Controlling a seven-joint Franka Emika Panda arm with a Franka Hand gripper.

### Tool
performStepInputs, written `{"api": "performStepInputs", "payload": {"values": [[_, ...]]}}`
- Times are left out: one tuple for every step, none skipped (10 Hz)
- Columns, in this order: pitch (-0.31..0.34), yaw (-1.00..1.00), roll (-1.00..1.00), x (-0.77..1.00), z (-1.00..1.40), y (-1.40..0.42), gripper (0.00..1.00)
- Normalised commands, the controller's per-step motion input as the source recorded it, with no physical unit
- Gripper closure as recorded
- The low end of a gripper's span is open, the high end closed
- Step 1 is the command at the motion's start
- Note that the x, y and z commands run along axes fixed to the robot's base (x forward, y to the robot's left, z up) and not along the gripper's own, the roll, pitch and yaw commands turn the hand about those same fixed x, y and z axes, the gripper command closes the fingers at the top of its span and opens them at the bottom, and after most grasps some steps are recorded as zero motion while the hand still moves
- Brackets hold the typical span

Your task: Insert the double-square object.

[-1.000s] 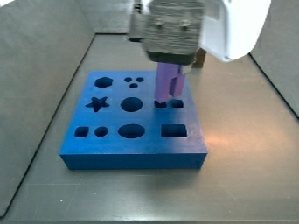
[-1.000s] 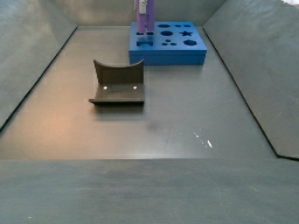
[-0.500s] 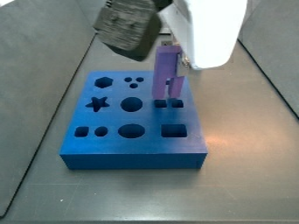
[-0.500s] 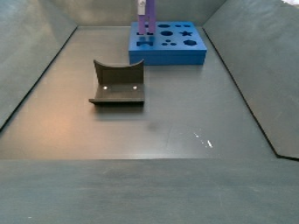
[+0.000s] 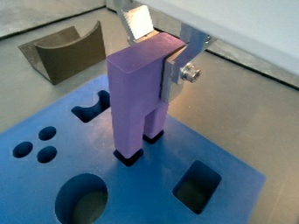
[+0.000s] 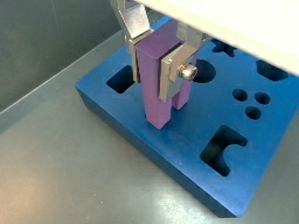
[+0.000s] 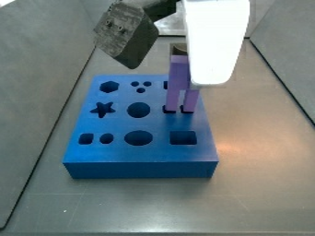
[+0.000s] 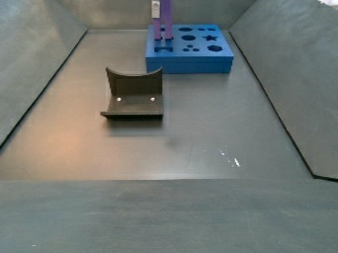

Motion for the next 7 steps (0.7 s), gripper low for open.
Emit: {"api": "performStepInputs", "payload": {"values": [[0.0, 0.0, -0.01, 0.0, -0.25, 0.0, 1.0], [-0.053, 0.05, -0.17, 0.0, -0.42, 0.0, 1.0], [-0.027, 0.07, -0.21, 0.0, -0.3, -0.08, 1.0], [-0.013, 0.1, -0.27, 0.0, -0.25, -0.06, 1.0], [-0.02, 0.11, -0.33, 0.0, -0.21, -0.01, 1.0], [-0.059, 0.06, -0.31, 0.0, -0.33, 0.0, 1.0], [-0.113, 0.0, -0.09, 0.0, -0.51, 0.0, 1.0]]}}
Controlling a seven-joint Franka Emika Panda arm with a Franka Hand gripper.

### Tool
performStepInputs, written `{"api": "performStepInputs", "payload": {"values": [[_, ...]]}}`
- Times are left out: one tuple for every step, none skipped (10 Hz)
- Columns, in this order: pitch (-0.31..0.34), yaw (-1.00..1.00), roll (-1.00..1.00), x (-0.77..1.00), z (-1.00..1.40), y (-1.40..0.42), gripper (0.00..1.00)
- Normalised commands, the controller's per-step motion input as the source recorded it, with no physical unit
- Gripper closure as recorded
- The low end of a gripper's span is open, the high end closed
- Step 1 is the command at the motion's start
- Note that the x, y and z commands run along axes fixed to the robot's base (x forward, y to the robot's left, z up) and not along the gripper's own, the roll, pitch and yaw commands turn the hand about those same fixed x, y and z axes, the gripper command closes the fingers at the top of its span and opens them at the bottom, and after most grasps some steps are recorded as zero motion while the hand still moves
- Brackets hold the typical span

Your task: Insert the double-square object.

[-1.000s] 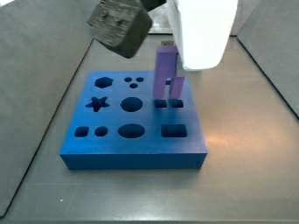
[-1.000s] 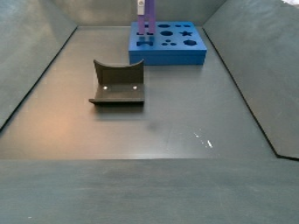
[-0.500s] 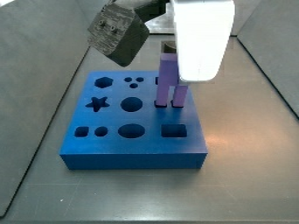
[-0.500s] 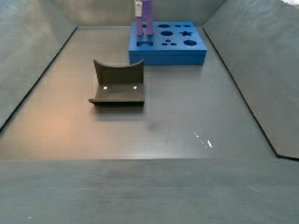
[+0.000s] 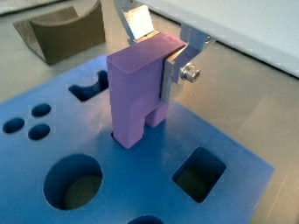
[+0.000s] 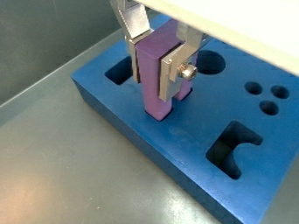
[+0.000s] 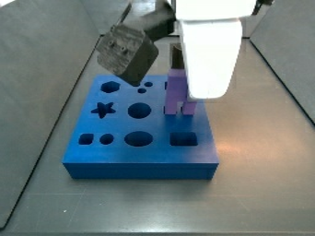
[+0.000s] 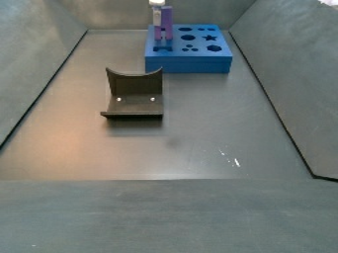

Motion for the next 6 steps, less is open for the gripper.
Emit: {"api": "performStepInputs", "payload": {"values": [[-0.131, 0.0, 0.01, 0.0, -0.57, -0.04, 1.0], [-0.164, 0.0, 0.04, -0.01, -0.52, -0.16, 1.0], [-0.163, 0.0, 0.12, -0.07, -0.45, -0.23, 1.0], [-0.11, 0.0, 0.08, -0.08, -0.28, -0.19, 1.0], [-0.044, 0.0, -0.01, 0.0, 0.0, 0.0, 1.0], [0.0, 0.0, 0.0, 0.0, 0.0, 0.0, 1.0]]}}
